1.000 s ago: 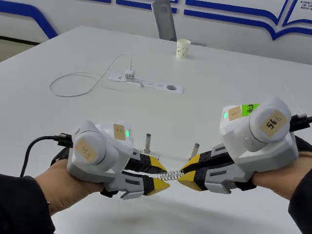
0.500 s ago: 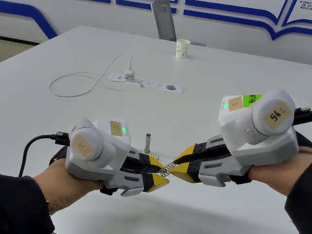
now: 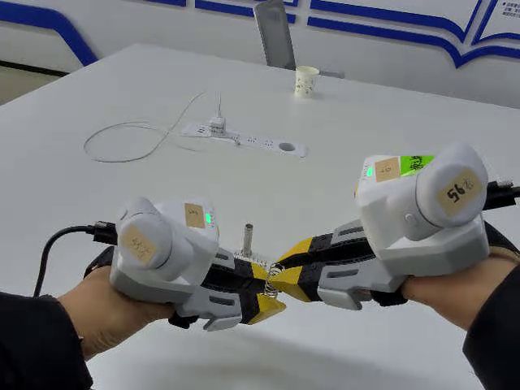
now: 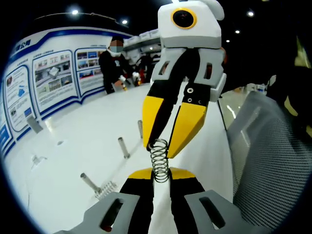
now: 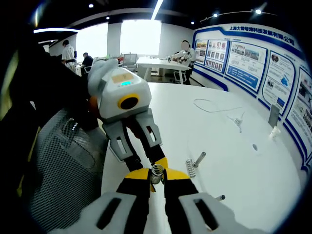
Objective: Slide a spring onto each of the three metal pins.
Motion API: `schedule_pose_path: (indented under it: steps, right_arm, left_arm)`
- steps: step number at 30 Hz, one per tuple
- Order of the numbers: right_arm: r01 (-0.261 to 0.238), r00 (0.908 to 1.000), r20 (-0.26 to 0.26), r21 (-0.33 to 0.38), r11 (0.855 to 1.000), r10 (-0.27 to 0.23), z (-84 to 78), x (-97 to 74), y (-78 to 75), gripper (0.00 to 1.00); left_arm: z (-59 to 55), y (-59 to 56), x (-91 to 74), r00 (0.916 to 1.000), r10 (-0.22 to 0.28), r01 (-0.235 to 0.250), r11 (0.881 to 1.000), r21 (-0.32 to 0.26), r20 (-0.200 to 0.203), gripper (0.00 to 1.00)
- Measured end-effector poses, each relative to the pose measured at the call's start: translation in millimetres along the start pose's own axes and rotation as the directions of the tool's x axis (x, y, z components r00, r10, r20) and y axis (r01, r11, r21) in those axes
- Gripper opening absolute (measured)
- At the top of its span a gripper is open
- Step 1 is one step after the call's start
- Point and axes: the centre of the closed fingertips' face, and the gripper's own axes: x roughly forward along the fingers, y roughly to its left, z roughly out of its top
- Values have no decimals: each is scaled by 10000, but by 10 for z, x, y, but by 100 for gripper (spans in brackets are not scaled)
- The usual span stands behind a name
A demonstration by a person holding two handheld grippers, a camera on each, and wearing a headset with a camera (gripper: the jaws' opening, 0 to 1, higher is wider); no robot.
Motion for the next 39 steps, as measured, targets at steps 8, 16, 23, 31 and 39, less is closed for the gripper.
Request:
schedule_pose_path:
  steps: [8, 16, 23, 31, 39]
  right_arm:
    - [60, 10000, -45, 94, 9999, -59, -18, -15, -28, 11]
    - [224, 9997, -74, 146, 9996, -223, -37, -48, -83, 11]
    - [495, 9987, -109, 241, 9985, -493, -68, -109, -176, 11]
    - [999, 9950, -108, 431, 9941, -995, -111, -231, -371, 11]
    - [1522, 9883, -95, 623, 9864, -1520, -143, -343, -568, 11]
  left_arm:
    - [-16, -11, 10, 10000, -56, 55, 9999, -126, -77, 15]
    - [-13, 34, -12, 9999, 115, -116, 9992, -386, -11, 21]
    - [-21, 83, -45, 9996, 278, -274, 9977, -625, 60, 26]
    - [-41, 155, -108, 9983, 555, -539, 9940, -947, 147, 32]
    - [-54, 249, -180, 9956, 900, -861, 9884, -1250, 260, 35]
